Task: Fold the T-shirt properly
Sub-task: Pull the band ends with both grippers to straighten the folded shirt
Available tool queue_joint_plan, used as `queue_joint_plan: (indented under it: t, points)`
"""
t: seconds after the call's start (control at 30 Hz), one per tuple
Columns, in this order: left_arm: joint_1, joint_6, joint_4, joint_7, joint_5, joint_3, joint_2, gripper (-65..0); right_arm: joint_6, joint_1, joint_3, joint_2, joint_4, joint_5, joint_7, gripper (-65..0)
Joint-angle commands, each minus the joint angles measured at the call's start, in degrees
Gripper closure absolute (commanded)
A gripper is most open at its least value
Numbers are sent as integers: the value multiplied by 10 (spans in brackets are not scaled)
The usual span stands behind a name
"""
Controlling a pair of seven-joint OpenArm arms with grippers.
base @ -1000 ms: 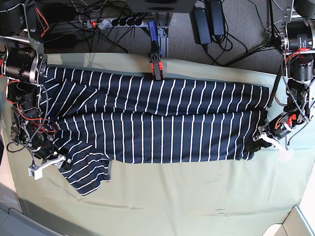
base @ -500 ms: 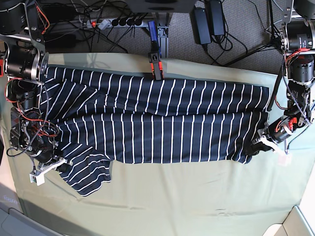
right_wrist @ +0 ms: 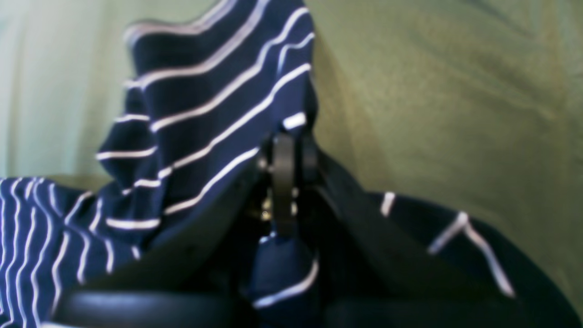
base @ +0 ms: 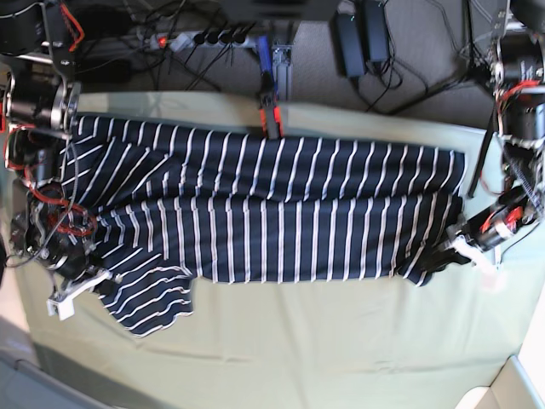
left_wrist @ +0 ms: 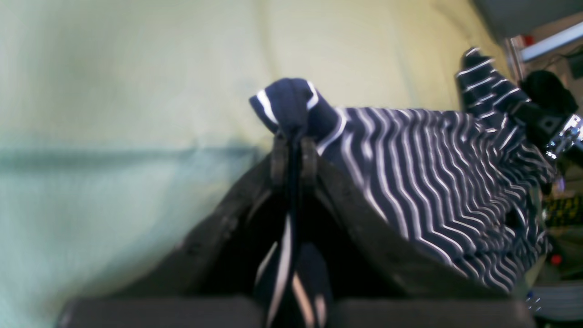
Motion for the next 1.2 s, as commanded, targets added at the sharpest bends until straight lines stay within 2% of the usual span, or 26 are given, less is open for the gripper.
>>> queue_joint_plan:
  t: [0.0, 0.23, 0.37, 0.53, 0.8, 1.17]
  points:
    - [-6, -11, 30, -7, -13, -3, -14, 0, 47, 2, 2, 17, 31, 16, 7, 0]
    - [52, -11, 149, 24, -14, -5, -41, 0, 47, -112, 2, 57, 184, 57, -5, 0]
    - [79, -11, 170, 37, -32, -15, -58, 0, 47, -173, 6, 83, 269, 74, -16, 0]
    - [102, -11, 173, 89, -80, -16, -76, 0, 47, -243, 38, 103, 357, 99, -42, 0]
    - [114, -11, 173, 101, -103, -16, -91, 0, 47, -329, 123, 104, 417, 154, -76, 0]
    - [114, -11, 173, 129, -119, -16, -91, 0, 47, -391, 134, 101, 424, 187, -91, 0]
